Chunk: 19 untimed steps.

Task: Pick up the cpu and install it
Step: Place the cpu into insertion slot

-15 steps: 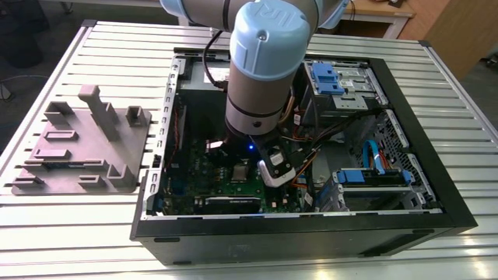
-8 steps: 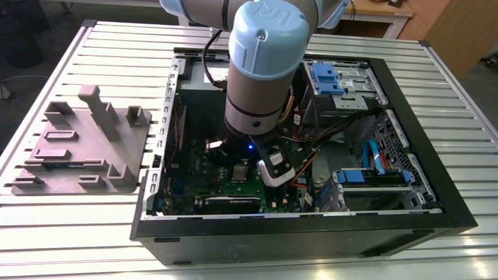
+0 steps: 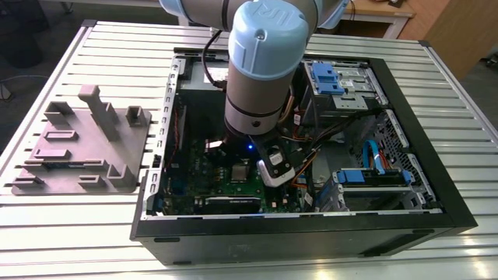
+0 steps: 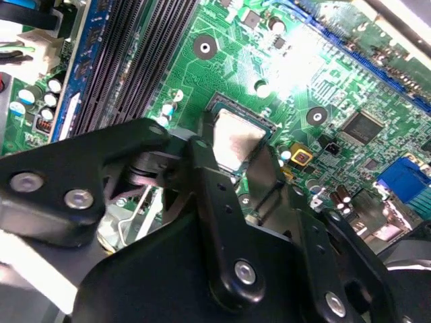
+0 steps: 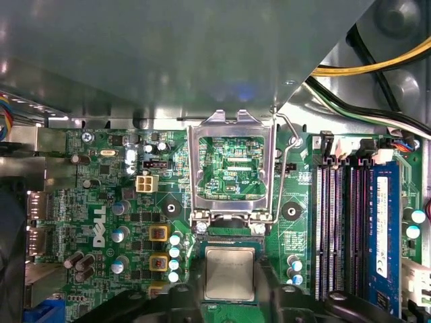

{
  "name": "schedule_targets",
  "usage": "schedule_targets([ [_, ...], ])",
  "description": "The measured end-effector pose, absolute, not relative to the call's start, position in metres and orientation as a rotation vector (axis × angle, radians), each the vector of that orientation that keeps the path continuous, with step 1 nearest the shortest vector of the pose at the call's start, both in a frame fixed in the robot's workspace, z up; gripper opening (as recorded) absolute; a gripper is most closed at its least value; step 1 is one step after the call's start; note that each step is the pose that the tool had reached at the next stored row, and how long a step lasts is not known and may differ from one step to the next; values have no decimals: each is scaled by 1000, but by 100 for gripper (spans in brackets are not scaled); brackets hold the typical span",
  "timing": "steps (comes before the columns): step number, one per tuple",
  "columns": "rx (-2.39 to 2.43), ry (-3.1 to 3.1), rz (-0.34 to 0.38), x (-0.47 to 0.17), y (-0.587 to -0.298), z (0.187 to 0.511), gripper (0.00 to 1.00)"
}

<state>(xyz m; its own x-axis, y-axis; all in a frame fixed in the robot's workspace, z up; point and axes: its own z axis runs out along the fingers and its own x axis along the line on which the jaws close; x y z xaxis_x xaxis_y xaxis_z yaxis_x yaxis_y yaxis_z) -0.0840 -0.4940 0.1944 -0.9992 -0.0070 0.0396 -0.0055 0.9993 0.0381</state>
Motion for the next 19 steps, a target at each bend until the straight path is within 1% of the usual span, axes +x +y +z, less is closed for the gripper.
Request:
schedule_targets([
  [1,10,-3101,-59,-84,-494,194,47],
  [13,10,-3101,-58,-84,-494,192,47],
  [15,10,-3101,-57,-84,-494,192,46],
  [16,10,-3101,-58,-84,-494,192,40],
  [19,10,-3101,-58,-84,-494,192,40],
])
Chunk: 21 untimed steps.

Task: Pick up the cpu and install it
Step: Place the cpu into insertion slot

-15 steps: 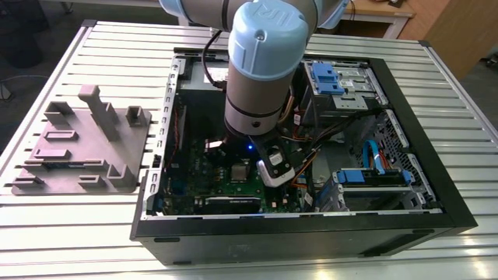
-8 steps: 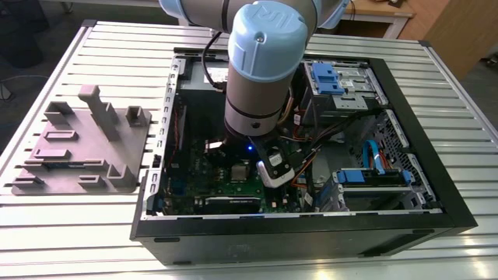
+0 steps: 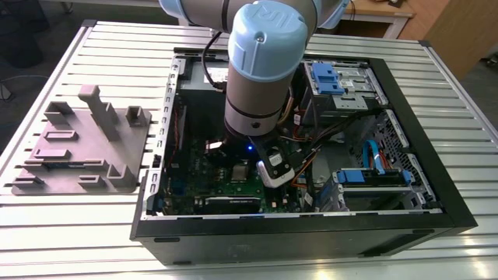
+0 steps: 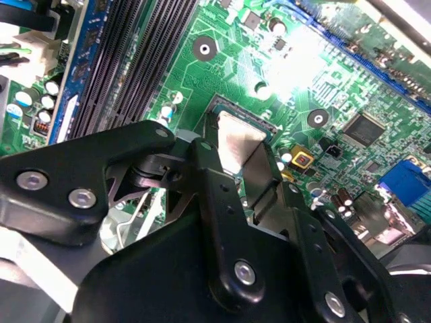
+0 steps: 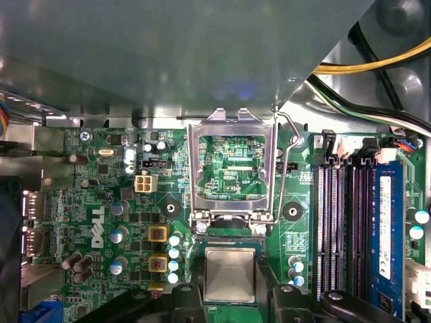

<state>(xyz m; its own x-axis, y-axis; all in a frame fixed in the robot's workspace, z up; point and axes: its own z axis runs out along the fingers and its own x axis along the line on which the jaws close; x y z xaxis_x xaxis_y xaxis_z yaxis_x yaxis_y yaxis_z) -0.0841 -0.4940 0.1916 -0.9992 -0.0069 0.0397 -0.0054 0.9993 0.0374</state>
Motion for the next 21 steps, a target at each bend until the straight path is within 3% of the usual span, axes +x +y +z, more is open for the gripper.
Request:
schedule_targets([
  [21,9,-3101,-57,-84,-495,193,38],
])
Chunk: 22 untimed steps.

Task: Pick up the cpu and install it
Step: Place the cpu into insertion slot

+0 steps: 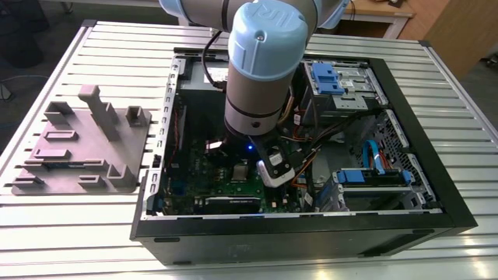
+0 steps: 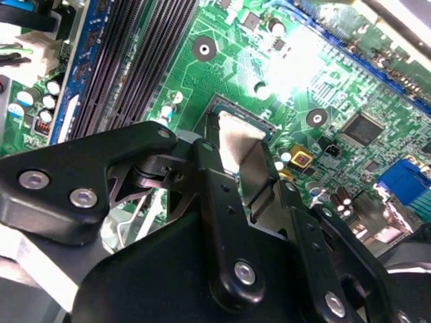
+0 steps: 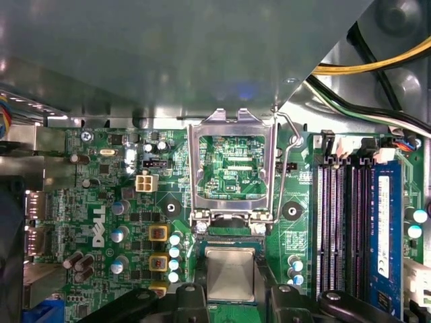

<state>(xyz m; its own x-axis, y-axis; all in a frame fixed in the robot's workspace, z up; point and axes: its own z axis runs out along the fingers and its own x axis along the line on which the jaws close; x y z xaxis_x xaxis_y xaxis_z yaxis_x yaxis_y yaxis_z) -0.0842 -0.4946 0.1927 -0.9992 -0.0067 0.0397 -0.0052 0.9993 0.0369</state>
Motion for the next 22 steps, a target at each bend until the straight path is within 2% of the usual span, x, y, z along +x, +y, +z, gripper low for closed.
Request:
schedule_targets([
  [11,9,-3101,-58,-84,-496,189,38],
  [13,9,-3101,-58,-84,-496,189,39],
  [14,9,-3101,-58,-84,-496,189,45],
  [22,9,-3101,-58,-84,-496,197,45],
])
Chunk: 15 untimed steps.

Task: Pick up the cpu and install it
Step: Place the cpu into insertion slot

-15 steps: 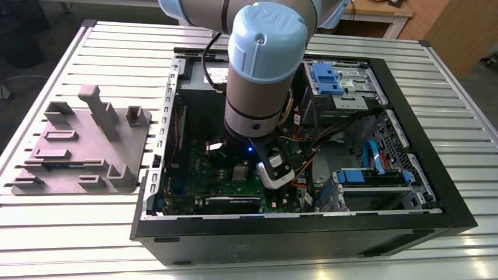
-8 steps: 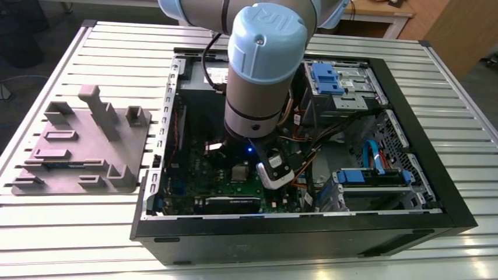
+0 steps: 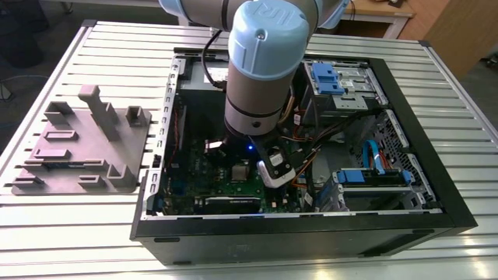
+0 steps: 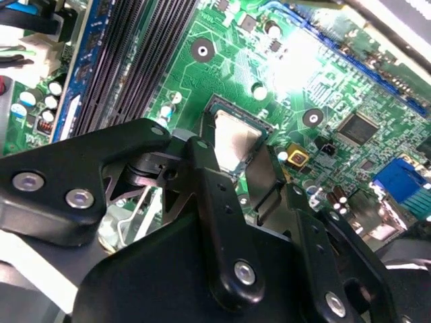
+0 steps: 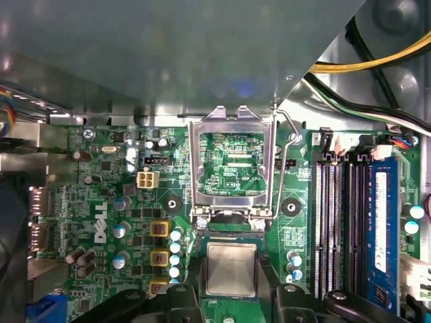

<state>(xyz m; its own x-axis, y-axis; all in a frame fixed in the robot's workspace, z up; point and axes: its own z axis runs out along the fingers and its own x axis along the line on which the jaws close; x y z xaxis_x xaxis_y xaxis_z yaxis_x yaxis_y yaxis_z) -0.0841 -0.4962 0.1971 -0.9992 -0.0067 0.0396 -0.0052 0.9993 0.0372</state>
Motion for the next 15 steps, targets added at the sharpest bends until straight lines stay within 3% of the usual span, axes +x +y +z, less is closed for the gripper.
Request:
schedule_targets([
  [8,9,-3101,-58,-84,-496,198,44],
  [10,9,-3101,-58,-84,-496,198,31],
  [11,9,-3101,-58,-84,-496,198,31],
  [15,9,-3101,-57,-84,-496,199,14],
])
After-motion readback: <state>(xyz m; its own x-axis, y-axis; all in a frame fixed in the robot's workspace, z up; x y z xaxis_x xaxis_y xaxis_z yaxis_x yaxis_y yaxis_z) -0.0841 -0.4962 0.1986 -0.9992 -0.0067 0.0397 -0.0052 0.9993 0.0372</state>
